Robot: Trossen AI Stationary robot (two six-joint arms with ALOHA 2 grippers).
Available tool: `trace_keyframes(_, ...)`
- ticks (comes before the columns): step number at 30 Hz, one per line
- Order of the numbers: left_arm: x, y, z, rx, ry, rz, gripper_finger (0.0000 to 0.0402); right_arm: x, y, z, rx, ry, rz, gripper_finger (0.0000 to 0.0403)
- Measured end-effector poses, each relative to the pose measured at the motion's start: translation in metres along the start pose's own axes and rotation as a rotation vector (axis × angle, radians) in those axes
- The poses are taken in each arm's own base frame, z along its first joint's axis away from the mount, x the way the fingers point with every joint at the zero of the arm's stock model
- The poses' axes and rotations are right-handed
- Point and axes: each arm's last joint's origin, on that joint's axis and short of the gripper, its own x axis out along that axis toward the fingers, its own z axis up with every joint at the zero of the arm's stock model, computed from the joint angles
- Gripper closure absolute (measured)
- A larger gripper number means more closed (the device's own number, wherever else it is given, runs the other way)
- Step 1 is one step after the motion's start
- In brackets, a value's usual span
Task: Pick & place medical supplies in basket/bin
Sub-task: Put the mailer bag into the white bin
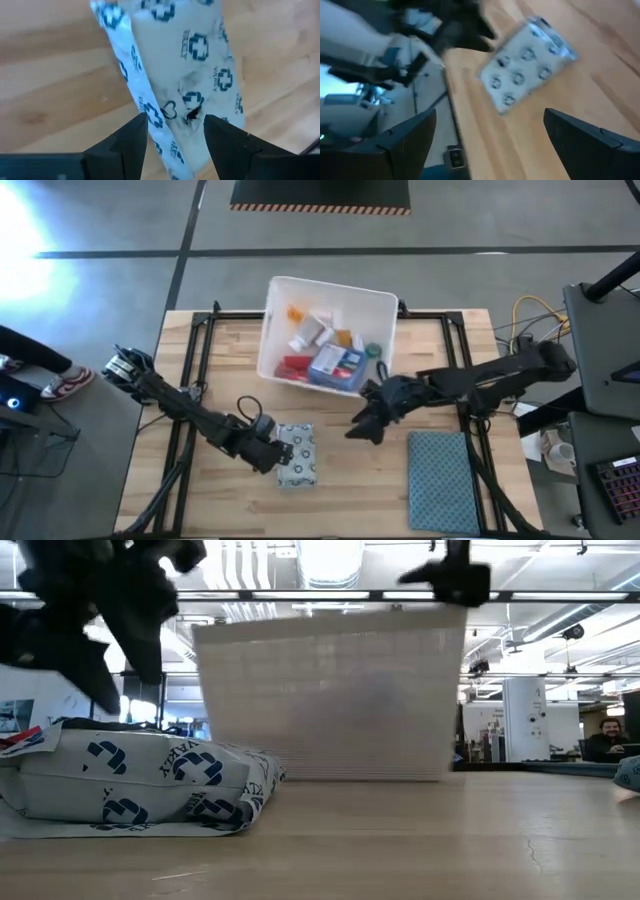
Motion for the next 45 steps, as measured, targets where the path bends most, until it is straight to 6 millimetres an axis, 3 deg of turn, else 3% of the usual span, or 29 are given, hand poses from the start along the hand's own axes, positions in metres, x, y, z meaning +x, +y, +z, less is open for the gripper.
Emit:
trace_keyframes(5, 0.003, 0.001, -0.002, -0.025, -0.047, -0.026, 0.0226, 0.008, -0.005, 0.001, 0.032, -0.029, -0.027, 0.0044)
trace_keyframes(8, -0.003, -0.003, 0.002, 0.02, -0.133, -0.016, 0.0226, -0.017, 0.016, 0.016, -0.012, -0.127, -0.01, 0.0044)
trace_keyframes(16, -0.001, 0.001, 0.01, 0.097, -0.244, 0.017, 0.0226, -0.063, 0.044, 0.036, -0.098, -0.238, -0.176, 0.0044)
trace_keyframes(25, 0.002, 0.007, 0.01, 0.099, -0.242, 0.036, 0.0226, -0.066, 0.033, 0.031, -0.098, -0.216, -0.335, 0.0044)
trace_keyframes(30, 0.004, 0.013, 0.005, 0.011, -0.181, 0.059, 0.0226, -0.046, 0.016, 0.014, -0.01, -0.036, -0.348, 0.0044)
trace_keyframes(37, 0.006, 0.014, -0.016, -0.085, -0.125, -0.02, 0.0226, 0.01, -0.024, -0.013, 0.133, 0.024, -0.25, 0.0044)
trace_keyframes(42, 0.027, 0.006, -0.027, -0.116, -0.09, -0.078, 0.0226, 0.05, -0.05, -0.026, 0.232, -0.002, -0.128, 0.0044)
trace_keyframes(45, 0.047, 0.004, -0.034, -0.109, -0.072, -0.052, 0.0226, 0.073, -0.056, -0.029, 0.28, 0.011, -0.047, 0.0044)
